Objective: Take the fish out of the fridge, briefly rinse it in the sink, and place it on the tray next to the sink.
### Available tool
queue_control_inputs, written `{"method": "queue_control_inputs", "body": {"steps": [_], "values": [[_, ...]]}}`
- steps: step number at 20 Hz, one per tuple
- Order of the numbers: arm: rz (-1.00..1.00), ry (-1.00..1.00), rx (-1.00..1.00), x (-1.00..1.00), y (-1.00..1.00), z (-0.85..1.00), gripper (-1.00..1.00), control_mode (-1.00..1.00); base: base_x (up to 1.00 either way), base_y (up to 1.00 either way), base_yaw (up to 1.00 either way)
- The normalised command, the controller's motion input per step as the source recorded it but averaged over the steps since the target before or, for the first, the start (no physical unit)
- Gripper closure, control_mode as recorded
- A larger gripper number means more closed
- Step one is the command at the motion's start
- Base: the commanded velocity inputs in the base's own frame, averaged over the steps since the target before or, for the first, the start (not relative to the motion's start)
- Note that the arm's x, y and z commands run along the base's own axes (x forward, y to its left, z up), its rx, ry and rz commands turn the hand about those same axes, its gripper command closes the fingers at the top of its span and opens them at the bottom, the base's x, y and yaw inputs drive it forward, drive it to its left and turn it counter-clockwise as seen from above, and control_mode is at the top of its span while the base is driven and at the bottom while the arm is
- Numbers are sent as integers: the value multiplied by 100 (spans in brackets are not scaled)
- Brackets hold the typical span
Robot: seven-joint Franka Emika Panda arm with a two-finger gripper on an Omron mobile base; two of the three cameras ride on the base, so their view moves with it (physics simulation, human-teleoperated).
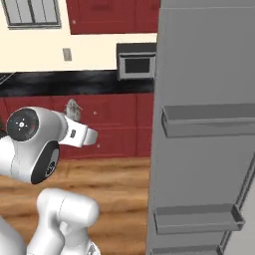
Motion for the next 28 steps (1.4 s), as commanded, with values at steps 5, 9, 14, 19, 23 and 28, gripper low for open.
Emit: {"method": "queue_control_inputs", "body": {"steps": [5,9,14,19,23,28], "values": [[0,0,0,0,0,0,100,100,0,4,93],[0,0,0,0,0,0,100,100,6,1,89],[0,0,0,0,0,0,100,100,14,0,87],[0,0,0,0,0,0,100,100,2,0,89],[0,0,0,0,0,0,100,100,56,-14,68],[0,0,0,0,0,0,100,100,100,-98,6]]}}
